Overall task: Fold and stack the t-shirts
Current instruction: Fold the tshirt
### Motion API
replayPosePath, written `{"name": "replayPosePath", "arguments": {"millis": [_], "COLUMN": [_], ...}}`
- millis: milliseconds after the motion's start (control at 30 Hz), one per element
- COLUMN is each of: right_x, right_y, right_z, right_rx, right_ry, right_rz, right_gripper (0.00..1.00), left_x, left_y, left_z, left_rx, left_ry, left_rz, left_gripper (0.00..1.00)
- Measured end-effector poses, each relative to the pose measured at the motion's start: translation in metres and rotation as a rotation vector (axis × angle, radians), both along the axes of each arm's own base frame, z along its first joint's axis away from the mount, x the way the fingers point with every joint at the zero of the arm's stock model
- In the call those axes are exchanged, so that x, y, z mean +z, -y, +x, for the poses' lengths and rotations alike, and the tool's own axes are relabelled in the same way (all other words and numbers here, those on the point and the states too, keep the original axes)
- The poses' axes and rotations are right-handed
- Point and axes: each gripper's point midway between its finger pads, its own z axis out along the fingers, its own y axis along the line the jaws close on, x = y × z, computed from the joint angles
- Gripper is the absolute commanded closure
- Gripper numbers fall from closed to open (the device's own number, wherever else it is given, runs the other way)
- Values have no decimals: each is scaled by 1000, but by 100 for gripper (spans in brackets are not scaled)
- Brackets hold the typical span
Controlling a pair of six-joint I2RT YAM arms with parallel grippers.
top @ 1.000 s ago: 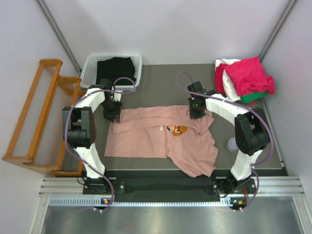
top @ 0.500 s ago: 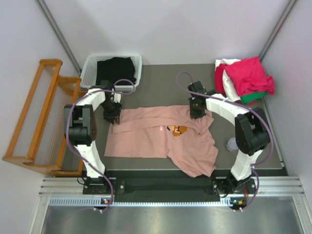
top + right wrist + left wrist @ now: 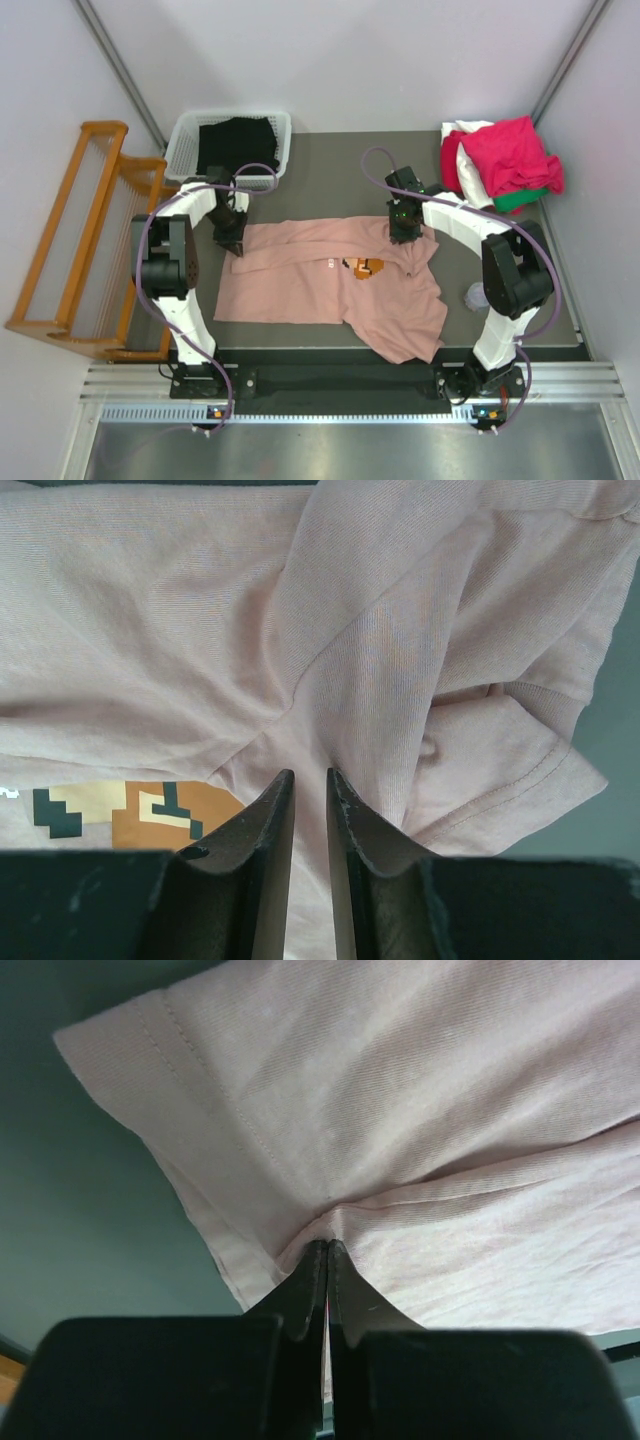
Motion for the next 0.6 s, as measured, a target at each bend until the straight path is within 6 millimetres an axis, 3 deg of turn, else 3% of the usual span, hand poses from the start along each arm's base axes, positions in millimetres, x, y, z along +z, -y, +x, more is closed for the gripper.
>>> {"name": "replayPosePath", "arguments": {"millis": [200,600], "right_x": [0,0], "right_y": [0,0], "right_z": [0,0], "right_rx": [0,0], "right_ry": [0,0], "right_rz": [0,0], "right_gripper": [81,82], "left_x": [5,57], "left_y": [4,6], "left_z": [-4,-26], "left_rx": [-7,-95], "left_ry": [-6,51], "left_rz": [-22,-47], "left_gripper": [100,100]}}
